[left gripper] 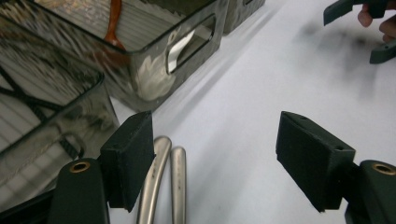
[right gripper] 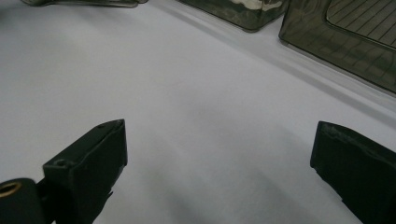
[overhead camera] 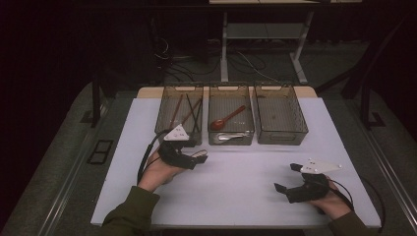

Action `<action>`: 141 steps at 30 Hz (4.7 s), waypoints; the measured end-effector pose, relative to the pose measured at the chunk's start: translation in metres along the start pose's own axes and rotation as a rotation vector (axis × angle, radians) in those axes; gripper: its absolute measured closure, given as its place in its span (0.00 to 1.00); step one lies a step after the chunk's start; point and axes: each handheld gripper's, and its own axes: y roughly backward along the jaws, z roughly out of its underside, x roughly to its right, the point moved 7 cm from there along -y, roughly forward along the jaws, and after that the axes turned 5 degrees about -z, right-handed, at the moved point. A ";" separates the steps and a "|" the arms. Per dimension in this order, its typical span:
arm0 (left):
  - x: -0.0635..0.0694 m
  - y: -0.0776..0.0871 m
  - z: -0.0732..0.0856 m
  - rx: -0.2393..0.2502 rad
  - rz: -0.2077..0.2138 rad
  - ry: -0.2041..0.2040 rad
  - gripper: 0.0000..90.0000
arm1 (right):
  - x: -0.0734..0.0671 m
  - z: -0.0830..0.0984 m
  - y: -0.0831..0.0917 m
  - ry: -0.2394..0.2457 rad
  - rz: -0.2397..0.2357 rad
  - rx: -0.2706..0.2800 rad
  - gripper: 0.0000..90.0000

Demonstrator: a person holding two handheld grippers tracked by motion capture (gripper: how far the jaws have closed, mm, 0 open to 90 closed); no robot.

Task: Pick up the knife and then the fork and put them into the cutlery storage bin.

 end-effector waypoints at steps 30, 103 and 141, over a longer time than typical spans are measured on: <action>-0.020 0.037 0.071 -0.103 -0.068 0.042 0.78 | -0.002 0.000 -0.001 0.009 -0.011 -0.001 0.04; 0.050 -0.005 0.022 -0.081 0.260 -0.202 0.94 | -0.011 -0.027 -0.002 0.075 -0.164 -0.132 0.04; 0.111 -0.047 -0.022 -0.112 0.457 -0.460 0.94 | -0.059 -0.060 -0.057 0.293 -0.588 -0.398 0.71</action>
